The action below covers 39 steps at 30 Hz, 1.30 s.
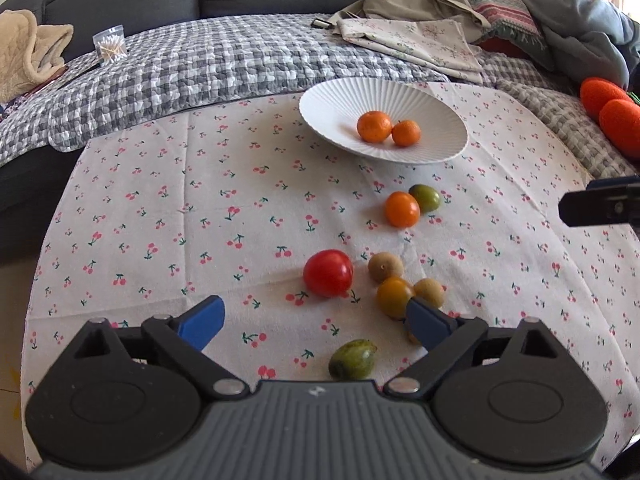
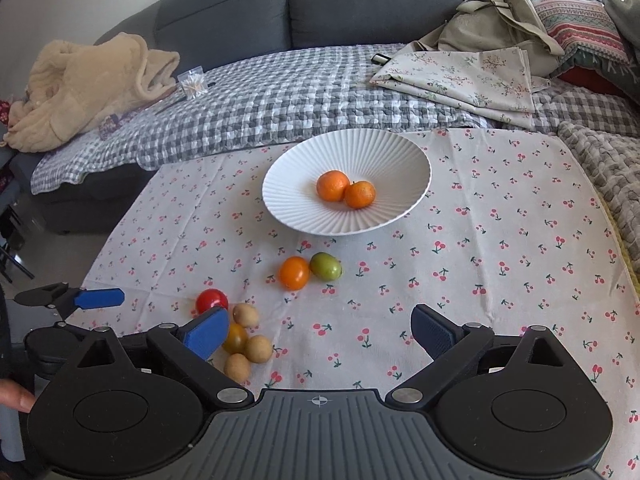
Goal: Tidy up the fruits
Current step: 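Withdraw both open tools from the bowl back toward the fruit, then grasp the dark green fruit with the left tool while the right tool grasps the green lime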
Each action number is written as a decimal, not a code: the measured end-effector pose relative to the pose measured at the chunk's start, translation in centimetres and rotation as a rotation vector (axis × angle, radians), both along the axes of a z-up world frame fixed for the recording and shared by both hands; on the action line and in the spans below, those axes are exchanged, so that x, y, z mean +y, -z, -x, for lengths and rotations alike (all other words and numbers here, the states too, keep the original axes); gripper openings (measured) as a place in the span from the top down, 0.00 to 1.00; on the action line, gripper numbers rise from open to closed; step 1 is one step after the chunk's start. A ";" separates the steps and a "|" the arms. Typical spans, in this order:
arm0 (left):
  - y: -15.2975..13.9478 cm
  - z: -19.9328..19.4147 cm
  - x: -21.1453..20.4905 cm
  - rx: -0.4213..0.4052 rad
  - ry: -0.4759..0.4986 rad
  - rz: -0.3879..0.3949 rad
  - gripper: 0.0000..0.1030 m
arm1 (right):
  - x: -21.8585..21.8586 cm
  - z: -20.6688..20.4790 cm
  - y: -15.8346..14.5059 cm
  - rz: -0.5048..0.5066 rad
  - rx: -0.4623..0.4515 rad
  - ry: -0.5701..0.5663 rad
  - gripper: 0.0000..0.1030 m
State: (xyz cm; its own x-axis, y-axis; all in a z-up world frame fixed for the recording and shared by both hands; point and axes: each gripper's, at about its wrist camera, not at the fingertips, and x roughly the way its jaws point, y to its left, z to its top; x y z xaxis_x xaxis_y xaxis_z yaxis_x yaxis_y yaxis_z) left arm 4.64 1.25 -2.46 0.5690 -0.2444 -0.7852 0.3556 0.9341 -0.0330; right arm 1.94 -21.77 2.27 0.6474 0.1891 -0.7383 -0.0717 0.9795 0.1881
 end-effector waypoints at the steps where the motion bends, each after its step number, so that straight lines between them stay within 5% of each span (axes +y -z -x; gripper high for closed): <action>1: 0.3 0.1 -0.1 0.012 0.013 -0.002 0.13 | 0.1 0.0 0.2 0.001 0.008 -0.001 0.04; 9: 2.4 1.1 -2.3 0.025 0.135 -0.086 0.26 | 0.5 -0.5 1.1 0.013 0.020 -0.002 0.05; 22: 4.1 0.5 -3.1 0.063 0.164 -0.100 0.73 | 0.1 -1.5 2.6 0.040 0.023 0.015 0.06; 39: 2.1 -1.0 -0.3 0.041 0.014 -0.006 0.73 | 2.1 -7.3 8.0 0.229 -0.071 -0.183 0.30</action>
